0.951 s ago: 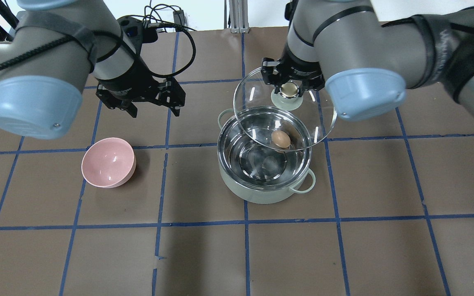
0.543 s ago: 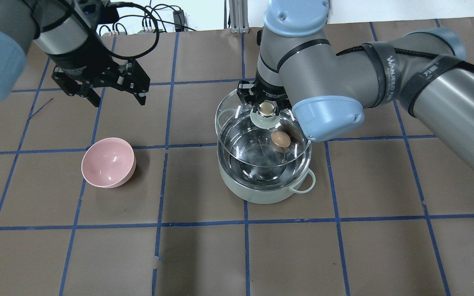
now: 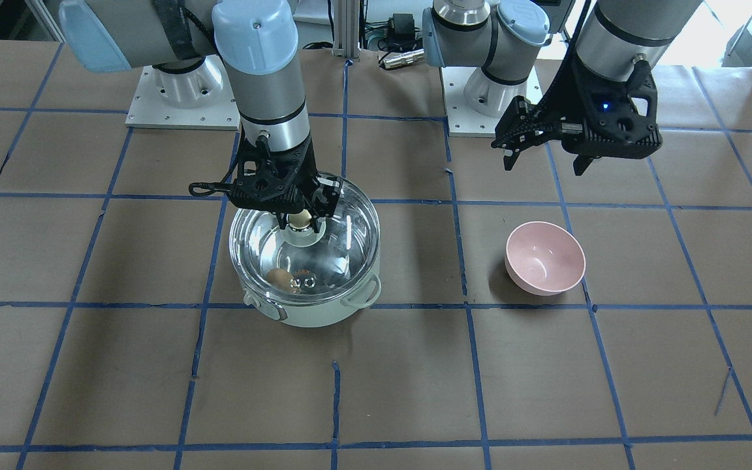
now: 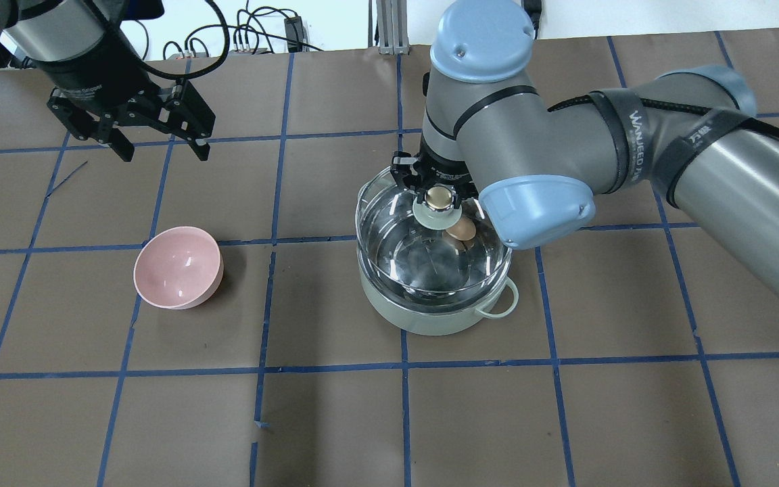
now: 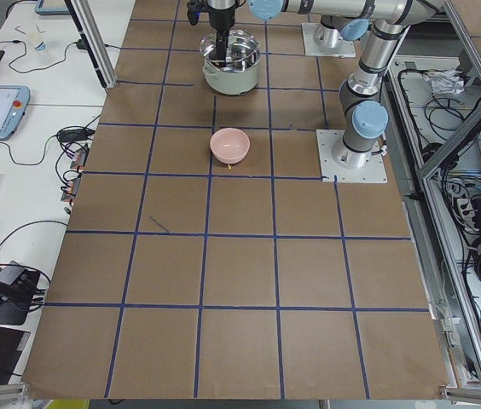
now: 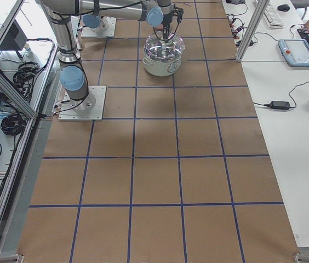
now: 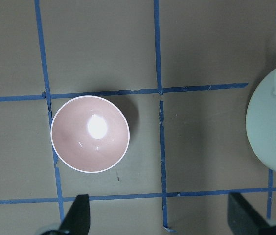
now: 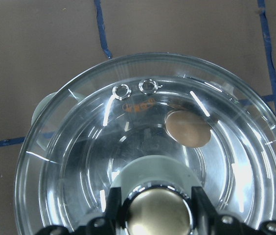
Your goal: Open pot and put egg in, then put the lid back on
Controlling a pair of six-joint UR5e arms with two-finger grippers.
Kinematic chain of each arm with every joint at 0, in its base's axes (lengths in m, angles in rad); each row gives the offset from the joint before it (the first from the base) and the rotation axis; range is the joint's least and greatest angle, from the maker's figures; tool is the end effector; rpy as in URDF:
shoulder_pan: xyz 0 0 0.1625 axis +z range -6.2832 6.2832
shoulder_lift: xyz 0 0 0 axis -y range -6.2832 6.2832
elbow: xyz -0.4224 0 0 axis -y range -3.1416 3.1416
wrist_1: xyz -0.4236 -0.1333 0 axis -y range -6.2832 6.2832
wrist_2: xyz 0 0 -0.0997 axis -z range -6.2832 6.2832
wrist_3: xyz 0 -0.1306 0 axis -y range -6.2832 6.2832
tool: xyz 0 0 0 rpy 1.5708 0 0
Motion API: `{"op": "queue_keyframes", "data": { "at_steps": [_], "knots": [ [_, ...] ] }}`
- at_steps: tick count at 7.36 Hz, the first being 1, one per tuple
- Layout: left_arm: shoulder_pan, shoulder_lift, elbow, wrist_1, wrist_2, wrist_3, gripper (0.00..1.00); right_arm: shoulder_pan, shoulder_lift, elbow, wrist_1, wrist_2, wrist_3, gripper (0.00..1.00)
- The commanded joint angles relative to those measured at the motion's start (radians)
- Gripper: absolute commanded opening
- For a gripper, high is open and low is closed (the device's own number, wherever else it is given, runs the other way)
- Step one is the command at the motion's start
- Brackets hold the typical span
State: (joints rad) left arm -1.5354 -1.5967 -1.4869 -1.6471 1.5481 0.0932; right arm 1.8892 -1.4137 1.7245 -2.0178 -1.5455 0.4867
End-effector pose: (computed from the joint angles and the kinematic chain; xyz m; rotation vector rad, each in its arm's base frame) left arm -0.1174 -0.5356 0.4769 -0.0898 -3.1164 -0.0262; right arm 0.3132 -0.5137 0.3343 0.2546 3.0493 -0.1769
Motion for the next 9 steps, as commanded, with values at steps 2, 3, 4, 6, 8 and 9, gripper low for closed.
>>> {"op": "queue_keyframes", "data": {
  "at_steps": [2, 3, 4, 6, 8, 9],
  "knots": [
    [0.014, -0.002, 0.010, -0.019, -0.010, 0.007, 0.99, 0.002, -0.017, 0.029, 0.033, -0.001, 0.033, 0.47],
    [0.014, -0.002, 0.020, -0.034, -0.010, 0.003, 1.00, 0.002, -0.019, 0.029, 0.039, 0.001, 0.048, 0.47],
    [0.012, -0.002, 0.019, -0.055, -0.007, -0.001, 1.00, 0.002, -0.021, 0.029, 0.039, 0.001, 0.049, 0.47],
    [0.011, 0.003, 0.010, -0.053, -0.013, -0.001, 1.00, 0.002, -0.019, 0.029, 0.039, 0.002, 0.049, 0.47],
    [0.008, 0.009, -0.006, -0.046, -0.013, 0.002, 1.00, 0.004, -0.019, 0.030, 0.039, 0.002, 0.049, 0.48],
    [0.008, 0.009, -0.007, -0.043, -0.019, 0.002, 1.00, 0.004, -0.019, 0.030, 0.039, 0.002, 0.047, 0.48]
  ]
}}
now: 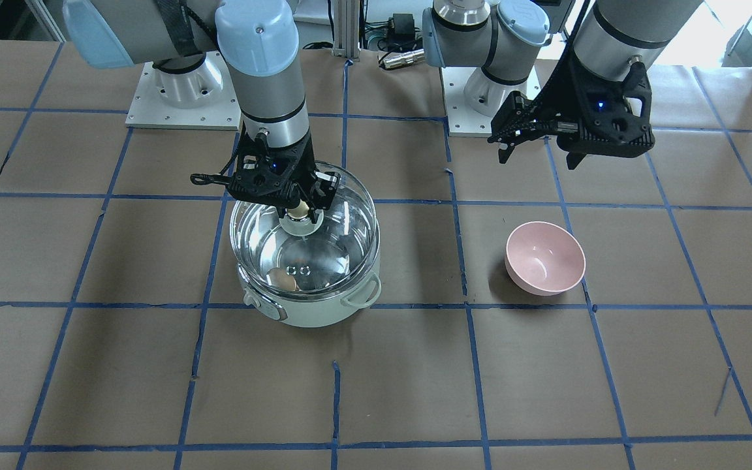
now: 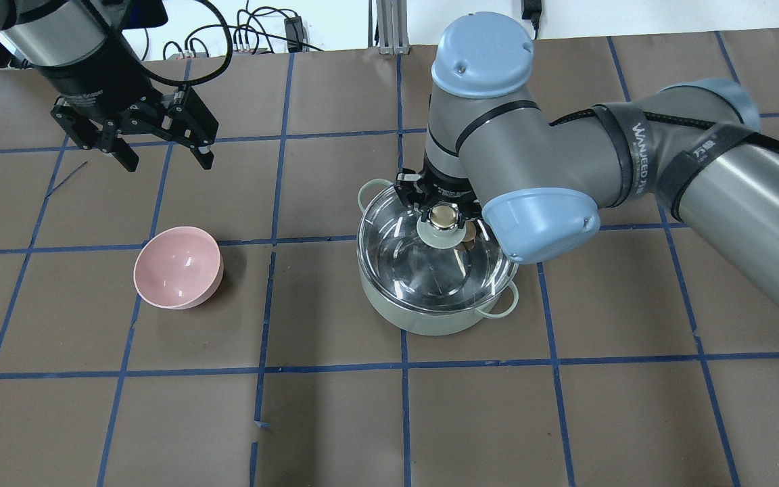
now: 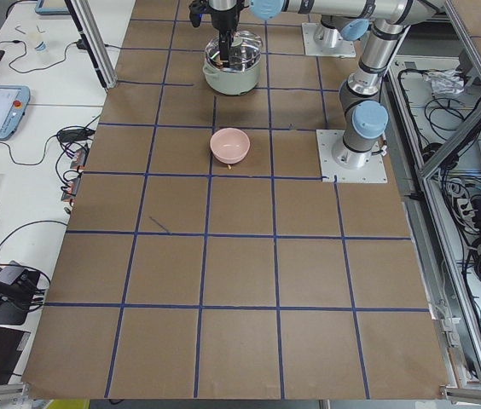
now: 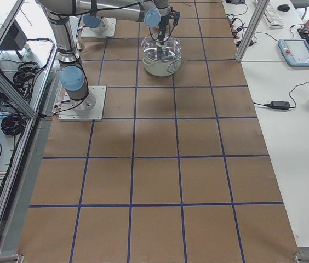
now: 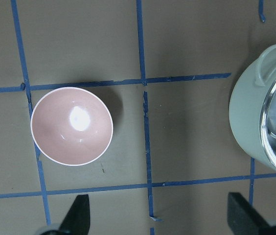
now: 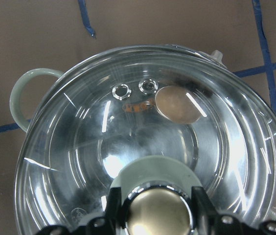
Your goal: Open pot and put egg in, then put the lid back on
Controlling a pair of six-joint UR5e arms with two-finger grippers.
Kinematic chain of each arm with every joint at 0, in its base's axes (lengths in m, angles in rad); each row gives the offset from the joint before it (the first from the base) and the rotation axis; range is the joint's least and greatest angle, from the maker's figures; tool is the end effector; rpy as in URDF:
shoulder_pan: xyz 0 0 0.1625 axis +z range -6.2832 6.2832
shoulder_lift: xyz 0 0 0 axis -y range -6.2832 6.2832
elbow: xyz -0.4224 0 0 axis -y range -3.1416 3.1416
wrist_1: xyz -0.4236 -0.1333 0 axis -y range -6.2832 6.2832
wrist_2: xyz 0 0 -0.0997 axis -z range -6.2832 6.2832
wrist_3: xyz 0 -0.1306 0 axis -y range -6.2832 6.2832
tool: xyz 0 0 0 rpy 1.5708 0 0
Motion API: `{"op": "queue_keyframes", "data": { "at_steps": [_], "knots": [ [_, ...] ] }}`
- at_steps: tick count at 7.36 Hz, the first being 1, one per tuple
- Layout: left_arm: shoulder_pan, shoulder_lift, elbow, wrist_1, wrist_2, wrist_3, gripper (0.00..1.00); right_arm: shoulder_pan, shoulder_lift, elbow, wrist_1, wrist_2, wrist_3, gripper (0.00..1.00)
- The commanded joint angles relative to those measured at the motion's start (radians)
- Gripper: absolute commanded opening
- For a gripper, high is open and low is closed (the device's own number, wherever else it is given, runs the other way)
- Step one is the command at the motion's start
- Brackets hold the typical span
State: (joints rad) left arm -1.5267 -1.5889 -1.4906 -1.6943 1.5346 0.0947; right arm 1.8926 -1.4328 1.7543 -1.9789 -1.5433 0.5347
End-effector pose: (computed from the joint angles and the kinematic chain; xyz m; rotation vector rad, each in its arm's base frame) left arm -0.1149 -0.5275 0.4747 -0.0767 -3.0990 -0.0911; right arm 0.3103 -0.4980 0.3256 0.3253 3.0617 -0.1038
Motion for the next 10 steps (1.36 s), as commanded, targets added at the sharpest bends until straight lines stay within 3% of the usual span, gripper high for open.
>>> {"op": "queue_keyframes", "data": {
  "at_steps": [1, 4, 10],
  "knots": [
    [-0.003, 0.003, -0.011, 0.004, -0.008, -0.001, 0.99, 0.000, 0.000, 0.001, 0.000, 0.000, -0.001, 0.49],
    [-0.004, 0.004, -0.017, 0.027, -0.007, -0.001, 0.99, 0.000, 0.002, 0.001, -0.002, 0.000, 0.001, 0.65],
    [-0.006, 0.004, -0.020, 0.028, -0.008, -0.001, 0.99, -0.027, 0.000, -0.018, -0.009, -0.001, -0.015, 0.72]
  ]
}}
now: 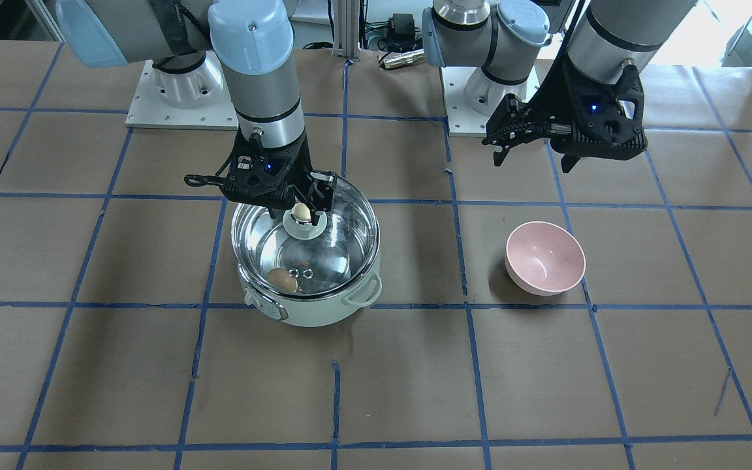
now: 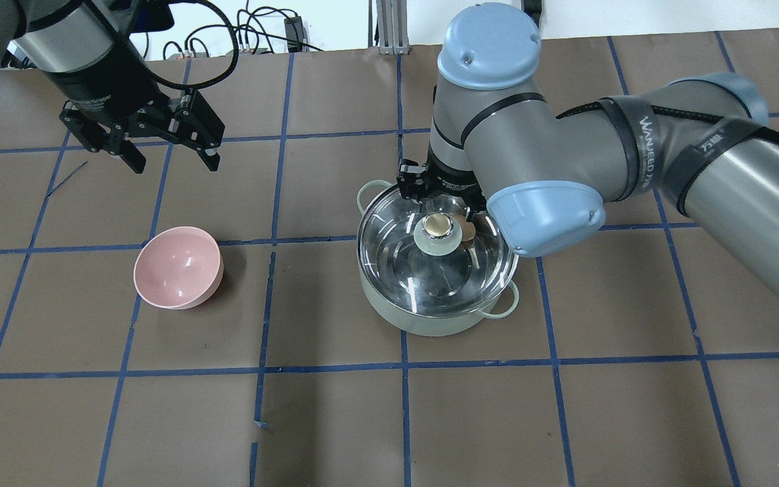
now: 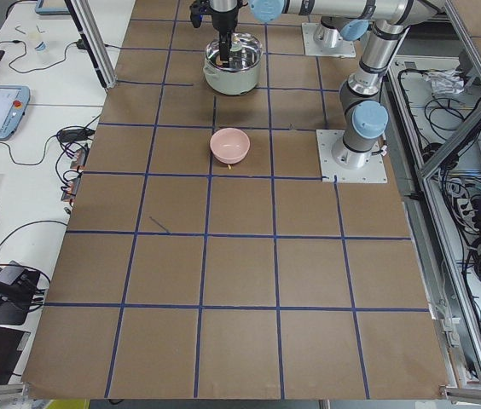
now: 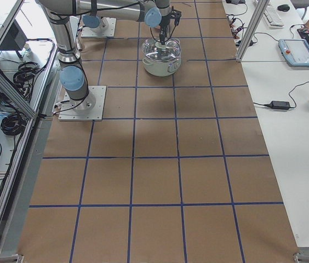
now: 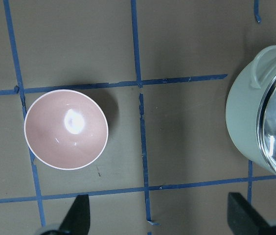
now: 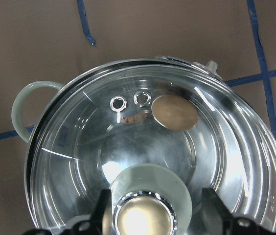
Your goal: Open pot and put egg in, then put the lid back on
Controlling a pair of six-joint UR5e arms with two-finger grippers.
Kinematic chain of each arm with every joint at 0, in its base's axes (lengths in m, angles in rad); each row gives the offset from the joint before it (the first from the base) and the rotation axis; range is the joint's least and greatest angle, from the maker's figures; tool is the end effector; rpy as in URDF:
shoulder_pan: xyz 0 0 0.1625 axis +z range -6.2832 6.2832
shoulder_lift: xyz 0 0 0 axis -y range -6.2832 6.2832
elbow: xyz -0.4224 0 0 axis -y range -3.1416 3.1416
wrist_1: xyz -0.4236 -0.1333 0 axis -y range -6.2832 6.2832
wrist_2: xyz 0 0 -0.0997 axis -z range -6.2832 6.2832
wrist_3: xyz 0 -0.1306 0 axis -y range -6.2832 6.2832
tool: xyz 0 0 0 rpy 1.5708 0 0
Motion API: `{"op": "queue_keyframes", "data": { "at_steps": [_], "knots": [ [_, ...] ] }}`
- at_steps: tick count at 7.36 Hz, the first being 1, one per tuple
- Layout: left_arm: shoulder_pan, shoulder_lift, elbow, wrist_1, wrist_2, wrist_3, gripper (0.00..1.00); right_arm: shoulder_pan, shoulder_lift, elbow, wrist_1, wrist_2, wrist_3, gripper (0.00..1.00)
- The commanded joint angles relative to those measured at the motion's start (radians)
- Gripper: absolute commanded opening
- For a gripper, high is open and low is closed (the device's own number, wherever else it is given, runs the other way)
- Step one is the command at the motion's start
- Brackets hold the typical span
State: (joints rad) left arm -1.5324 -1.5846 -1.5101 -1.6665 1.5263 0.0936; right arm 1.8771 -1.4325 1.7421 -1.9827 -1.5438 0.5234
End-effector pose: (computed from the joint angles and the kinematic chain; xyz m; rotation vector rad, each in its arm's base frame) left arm -0.1190 -0.5271 0.4695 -0.0837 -3.0920 -0.0708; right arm 0.3036 -0.5062 0.3321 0.3308 3.0552 -0.1273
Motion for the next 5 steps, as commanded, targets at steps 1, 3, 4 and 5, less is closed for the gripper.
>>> {"op": "queue_keyframes", "data": {
  "at_steps": [1, 3, 4, 5],
  "knots": [
    [0.000, 0.000, -0.001, 0.001, 0.000, 0.000, 0.99, -0.032, 0.000, -0.039, -0.011, -0.016, -0.041, 0.82],
    [-0.002, 0.000, -0.001, 0.001, 0.000, 0.000, 0.99, -0.140, -0.026, -0.096, 0.004, -0.018, -0.164, 0.98],
    [-0.003, 0.000, -0.001, 0.001, 0.000, 0.000, 0.99, -0.209, -0.054, -0.099, 0.057, -0.015, -0.253, 1.00],
    [-0.003, 0.000, -0.001, 0.001, 0.000, 0.000, 0.99, -0.267, -0.089, -0.099, 0.147, -0.015, -0.297, 1.00]
  ]
}}
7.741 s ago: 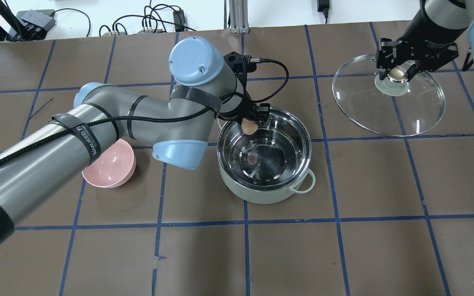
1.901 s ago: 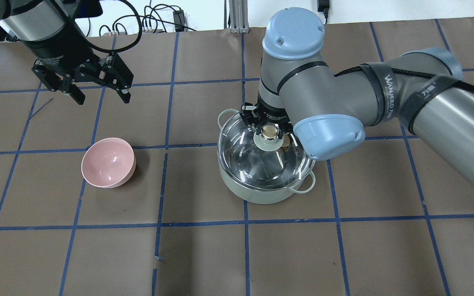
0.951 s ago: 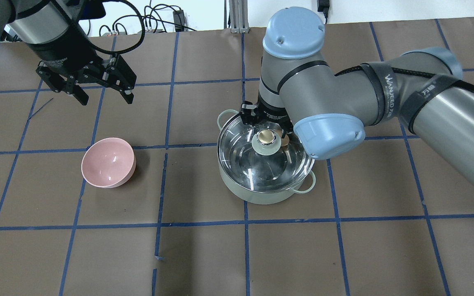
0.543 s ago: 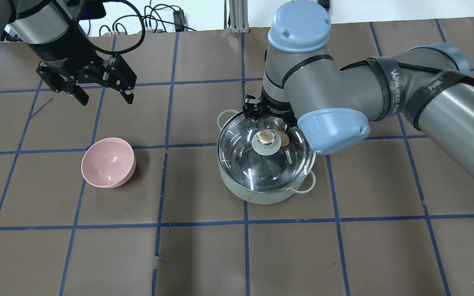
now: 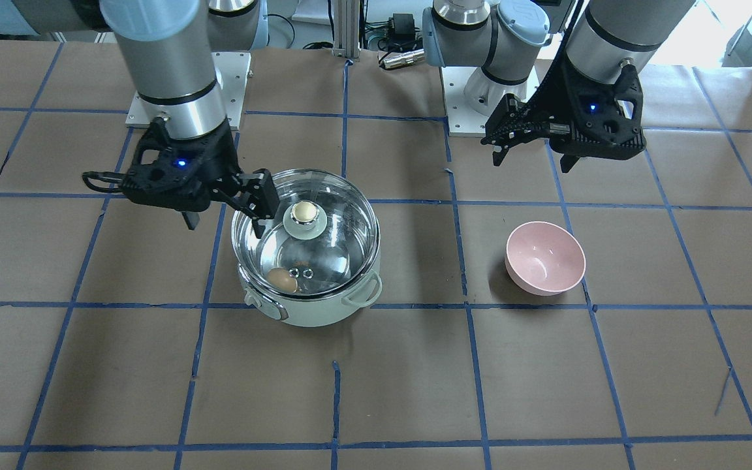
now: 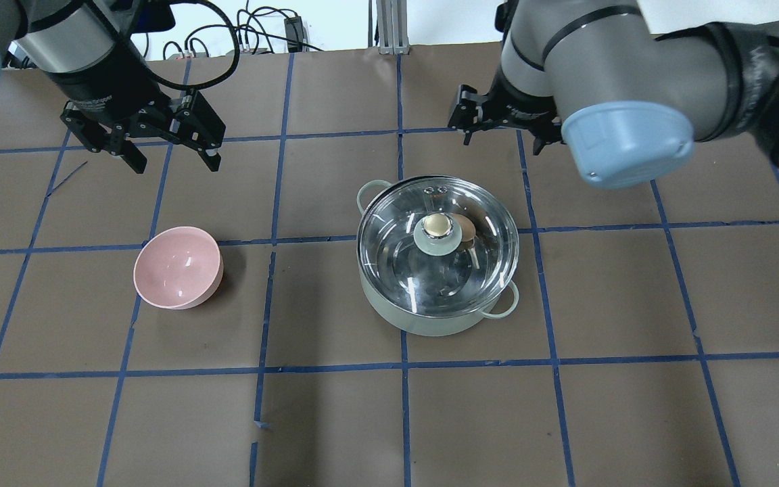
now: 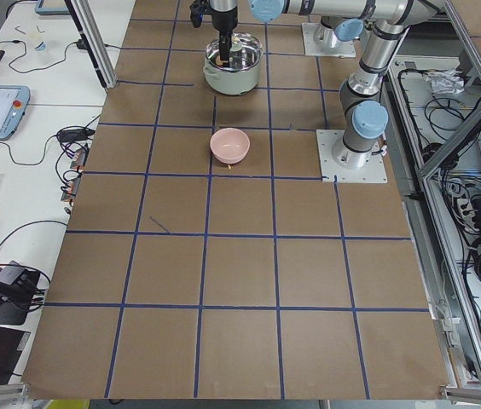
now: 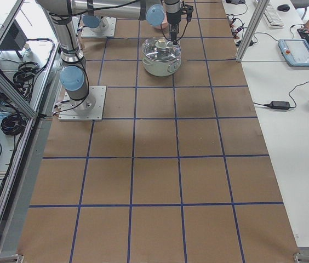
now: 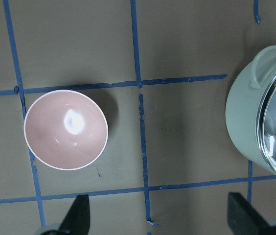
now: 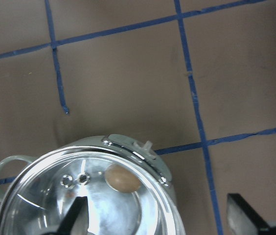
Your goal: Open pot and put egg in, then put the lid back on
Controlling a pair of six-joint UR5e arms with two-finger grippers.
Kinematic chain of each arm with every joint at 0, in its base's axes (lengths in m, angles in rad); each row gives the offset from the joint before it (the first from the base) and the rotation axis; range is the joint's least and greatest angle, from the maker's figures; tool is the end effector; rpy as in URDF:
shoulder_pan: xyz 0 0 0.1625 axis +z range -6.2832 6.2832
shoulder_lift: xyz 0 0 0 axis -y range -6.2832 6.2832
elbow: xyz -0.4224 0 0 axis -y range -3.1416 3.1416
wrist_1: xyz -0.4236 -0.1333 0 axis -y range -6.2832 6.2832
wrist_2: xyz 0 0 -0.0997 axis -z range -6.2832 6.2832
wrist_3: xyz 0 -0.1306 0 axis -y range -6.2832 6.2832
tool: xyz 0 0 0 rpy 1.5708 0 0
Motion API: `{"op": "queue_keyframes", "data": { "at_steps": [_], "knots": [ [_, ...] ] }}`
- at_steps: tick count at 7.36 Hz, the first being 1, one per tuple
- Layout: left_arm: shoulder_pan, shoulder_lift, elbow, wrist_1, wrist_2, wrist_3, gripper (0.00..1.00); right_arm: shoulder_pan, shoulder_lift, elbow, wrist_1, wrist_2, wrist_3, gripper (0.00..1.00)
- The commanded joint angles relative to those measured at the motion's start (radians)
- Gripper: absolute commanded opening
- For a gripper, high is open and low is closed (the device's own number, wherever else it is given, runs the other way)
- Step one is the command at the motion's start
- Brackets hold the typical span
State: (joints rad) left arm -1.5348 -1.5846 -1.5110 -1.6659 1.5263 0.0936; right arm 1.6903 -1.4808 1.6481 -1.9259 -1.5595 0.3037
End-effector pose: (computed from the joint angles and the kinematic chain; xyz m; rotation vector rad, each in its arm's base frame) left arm -0.1202 -0.5268 0.4691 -0.0874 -3.0920 -0.0713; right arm 0.2027 -0.5578 0.4030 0.2815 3.0656 -0.2798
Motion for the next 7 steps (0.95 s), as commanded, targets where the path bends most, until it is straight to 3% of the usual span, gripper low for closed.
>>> {"op": "queue_keyframes", "data": {
  "at_steps": [1, 7],
  "knots": [
    [-0.001, 0.002, 0.000, 0.000, 0.002, 0.000, 0.99, -0.124, -0.064, -0.005, 0.161, 0.001, -0.081, 1.00],
    [-0.004, 0.002, -0.002, 0.000, 0.008, -0.003, 0.99, -0.130, -0.068, -0.007, 0.165, 0.010, -0.086, 1.00]
  ]
}}
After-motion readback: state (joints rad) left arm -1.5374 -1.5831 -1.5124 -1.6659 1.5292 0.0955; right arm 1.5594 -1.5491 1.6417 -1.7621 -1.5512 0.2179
